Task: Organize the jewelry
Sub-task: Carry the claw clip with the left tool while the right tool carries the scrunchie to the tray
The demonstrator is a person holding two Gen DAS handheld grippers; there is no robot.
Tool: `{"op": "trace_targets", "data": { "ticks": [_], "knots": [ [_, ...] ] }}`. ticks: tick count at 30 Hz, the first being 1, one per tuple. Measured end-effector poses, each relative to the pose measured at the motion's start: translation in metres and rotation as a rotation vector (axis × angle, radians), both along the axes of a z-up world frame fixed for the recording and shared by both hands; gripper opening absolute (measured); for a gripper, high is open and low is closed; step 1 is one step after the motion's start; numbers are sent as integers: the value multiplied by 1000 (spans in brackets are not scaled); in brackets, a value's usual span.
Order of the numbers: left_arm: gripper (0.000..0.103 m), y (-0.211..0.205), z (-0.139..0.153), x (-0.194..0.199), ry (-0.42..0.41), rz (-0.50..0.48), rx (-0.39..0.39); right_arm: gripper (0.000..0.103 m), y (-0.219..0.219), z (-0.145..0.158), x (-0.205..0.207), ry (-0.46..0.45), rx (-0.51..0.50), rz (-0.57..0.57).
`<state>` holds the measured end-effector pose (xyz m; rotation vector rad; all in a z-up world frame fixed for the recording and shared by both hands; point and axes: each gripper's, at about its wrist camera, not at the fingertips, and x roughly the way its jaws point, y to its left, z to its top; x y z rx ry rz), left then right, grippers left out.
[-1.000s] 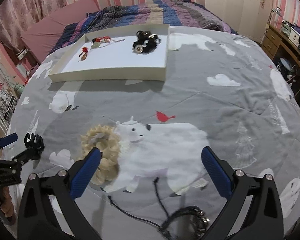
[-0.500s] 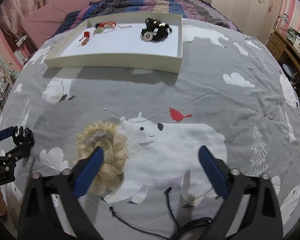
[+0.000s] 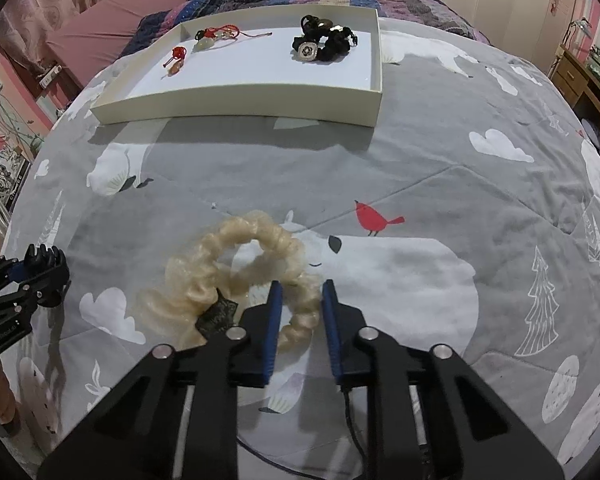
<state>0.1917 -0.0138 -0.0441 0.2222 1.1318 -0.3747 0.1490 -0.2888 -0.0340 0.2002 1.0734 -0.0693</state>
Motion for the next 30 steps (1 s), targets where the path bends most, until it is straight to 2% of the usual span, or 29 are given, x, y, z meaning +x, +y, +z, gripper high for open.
{"op": "trace_targets", "data": {
  "ticks": [3,8,18,30],
  "knots": [
    [36,1,1,0,2,3,-3,12,0,1,0,-5,-8,1],
    [36,2,5,1,-8,9,-6,9,-3,3,-1,-22,-1,-3],
    [36,4,19,5,-32,22,-27,8,-12,16,-5,-77,5,-23],
    [36,-19,60,24,-95,1,-49,7,-18,53,12,-166,-44,-25]
  ]
}}
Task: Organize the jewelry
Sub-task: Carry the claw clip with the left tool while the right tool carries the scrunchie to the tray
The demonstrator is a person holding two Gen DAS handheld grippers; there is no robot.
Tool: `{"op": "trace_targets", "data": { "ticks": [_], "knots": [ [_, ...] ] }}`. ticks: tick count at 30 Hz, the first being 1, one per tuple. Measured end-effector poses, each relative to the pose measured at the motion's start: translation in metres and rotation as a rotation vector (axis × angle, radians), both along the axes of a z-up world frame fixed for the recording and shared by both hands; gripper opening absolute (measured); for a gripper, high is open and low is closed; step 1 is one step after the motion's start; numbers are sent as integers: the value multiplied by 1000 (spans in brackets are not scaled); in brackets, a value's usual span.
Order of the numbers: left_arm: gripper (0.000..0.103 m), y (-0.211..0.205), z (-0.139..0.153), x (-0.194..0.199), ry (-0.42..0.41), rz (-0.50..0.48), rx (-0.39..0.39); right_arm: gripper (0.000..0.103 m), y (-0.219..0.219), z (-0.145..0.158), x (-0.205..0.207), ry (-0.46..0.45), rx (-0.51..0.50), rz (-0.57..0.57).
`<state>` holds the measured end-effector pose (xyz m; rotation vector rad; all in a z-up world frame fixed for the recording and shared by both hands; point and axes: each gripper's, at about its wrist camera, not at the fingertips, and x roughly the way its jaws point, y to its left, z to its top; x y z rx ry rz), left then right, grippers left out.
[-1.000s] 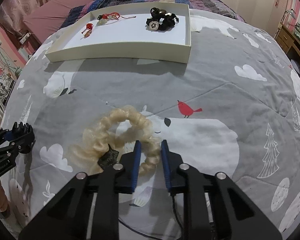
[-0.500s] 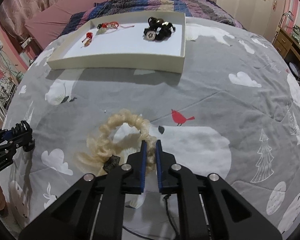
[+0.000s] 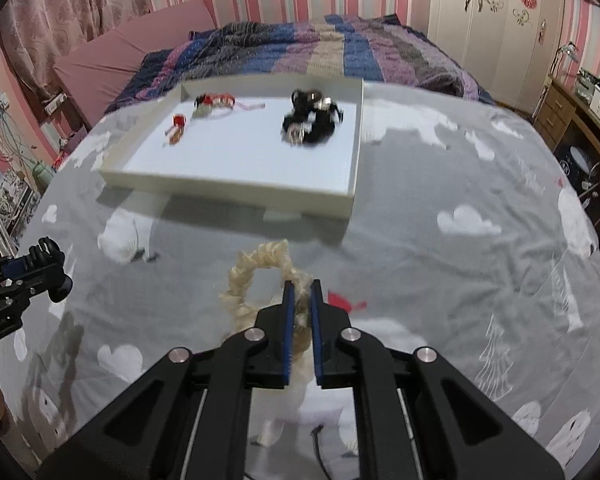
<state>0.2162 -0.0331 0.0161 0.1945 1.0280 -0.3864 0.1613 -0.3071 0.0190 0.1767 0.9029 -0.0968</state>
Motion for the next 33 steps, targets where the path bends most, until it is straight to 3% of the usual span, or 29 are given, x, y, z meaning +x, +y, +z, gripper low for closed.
{"op": "trace_targets", "data": {
  "ticks": [13,20,33],
  "knots": [
    [36,-37,32,77,-35,-4,-53,7,-5,53,73,-115,2,7],
    [36,-52,23,133,-23,27,-97,7,-12,43,128,-101,39,-22],
    [36,-48,-26,181,-16,78,-19,7,-22,-3,169,-54,29,-66]
  ]
}}
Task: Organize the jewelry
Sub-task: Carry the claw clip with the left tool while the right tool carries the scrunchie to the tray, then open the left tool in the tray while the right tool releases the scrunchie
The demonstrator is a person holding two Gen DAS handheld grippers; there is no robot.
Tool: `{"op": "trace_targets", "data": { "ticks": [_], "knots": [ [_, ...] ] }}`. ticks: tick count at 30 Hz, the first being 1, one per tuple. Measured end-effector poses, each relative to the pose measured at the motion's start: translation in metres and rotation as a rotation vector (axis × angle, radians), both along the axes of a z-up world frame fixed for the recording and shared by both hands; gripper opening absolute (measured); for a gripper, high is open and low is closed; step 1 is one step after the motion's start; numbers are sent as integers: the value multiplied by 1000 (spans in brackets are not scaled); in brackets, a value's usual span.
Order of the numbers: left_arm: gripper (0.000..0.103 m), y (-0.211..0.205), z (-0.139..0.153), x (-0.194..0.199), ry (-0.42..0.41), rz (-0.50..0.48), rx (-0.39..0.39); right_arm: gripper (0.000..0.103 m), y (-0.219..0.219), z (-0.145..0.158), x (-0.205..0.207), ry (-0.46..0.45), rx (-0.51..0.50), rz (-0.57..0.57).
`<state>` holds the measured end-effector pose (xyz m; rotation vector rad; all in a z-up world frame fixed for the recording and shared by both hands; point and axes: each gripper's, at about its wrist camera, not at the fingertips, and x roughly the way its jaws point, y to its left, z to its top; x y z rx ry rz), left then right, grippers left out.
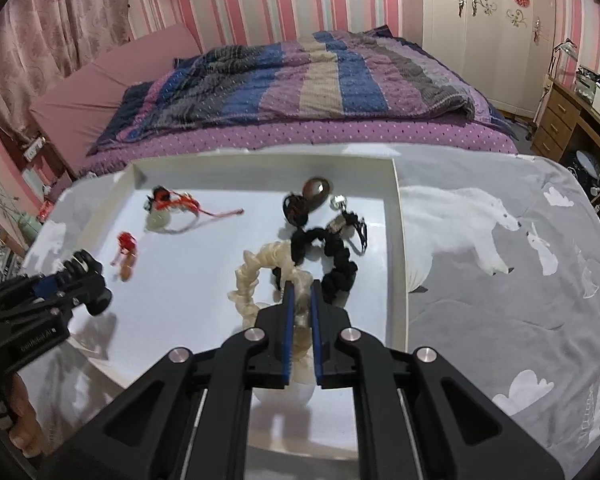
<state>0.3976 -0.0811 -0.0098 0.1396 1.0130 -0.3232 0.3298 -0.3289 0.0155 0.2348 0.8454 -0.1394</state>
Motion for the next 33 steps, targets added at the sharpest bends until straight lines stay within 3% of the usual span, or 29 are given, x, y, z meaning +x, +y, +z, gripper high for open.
{"op": "trace_targets", "data": {
  "ticks": [4,21,33],
  "knots": [
    [36,7,-12,7,34,15,-3,7,-3,-7,4,19,-28,-16],
    [39,9,-24,10,29,46,16,8,-1,-31,12,72,-2,-14],
    [55,0,-22,3,3,32,38,11,5,-39,15,93,-22,-14]
  ]
}}
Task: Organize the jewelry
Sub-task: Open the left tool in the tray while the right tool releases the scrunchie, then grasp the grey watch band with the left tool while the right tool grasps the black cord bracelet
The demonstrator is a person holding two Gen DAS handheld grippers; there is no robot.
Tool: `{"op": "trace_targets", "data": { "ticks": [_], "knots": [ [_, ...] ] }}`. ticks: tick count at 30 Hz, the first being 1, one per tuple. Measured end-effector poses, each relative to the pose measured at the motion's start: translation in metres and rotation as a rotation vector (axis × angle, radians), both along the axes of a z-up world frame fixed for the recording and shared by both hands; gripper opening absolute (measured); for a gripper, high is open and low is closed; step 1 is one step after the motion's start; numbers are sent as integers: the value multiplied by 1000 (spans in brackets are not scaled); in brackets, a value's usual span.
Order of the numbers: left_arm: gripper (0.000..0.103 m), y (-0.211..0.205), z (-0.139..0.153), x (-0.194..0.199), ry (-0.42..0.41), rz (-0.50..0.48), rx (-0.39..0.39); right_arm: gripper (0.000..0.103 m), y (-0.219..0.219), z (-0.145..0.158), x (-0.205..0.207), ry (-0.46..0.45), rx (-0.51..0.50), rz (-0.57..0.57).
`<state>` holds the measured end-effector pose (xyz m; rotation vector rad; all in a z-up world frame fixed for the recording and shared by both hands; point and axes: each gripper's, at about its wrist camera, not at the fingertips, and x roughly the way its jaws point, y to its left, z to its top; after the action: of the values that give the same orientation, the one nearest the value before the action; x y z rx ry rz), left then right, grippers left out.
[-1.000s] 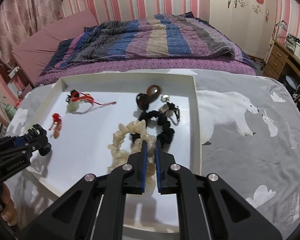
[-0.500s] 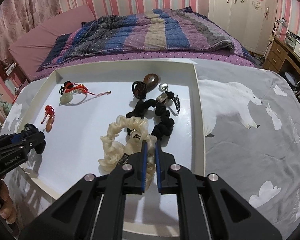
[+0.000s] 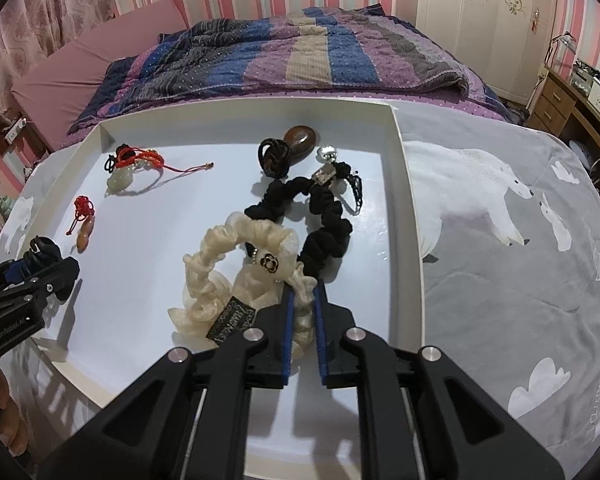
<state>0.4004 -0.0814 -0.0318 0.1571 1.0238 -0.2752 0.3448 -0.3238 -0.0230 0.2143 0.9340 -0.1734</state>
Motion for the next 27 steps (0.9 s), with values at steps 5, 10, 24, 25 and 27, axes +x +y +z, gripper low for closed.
{"op": "trace_targets", "data": {
  "ticks": [5,10,24,25,27],
  "knots": [
    [73,2,11,-8,-36,3,-12,49,-1,10,-4,-27,-4,-5],
    [86,1,32,-20,-63,-8,-30,62,-1,31,-13,-74,-4,1],
    [100,23,117,-114,-131,2,-58,84,-19,121,-109,-134,-76,-9],
    [100,26,120,-124,-132,5,-57,86,-19,125,-122,-137,-83,-5],
    [100,32,122,-144,-129,6,-52,92,-19,128,-141,-148,-88,-6]
  ]
}}
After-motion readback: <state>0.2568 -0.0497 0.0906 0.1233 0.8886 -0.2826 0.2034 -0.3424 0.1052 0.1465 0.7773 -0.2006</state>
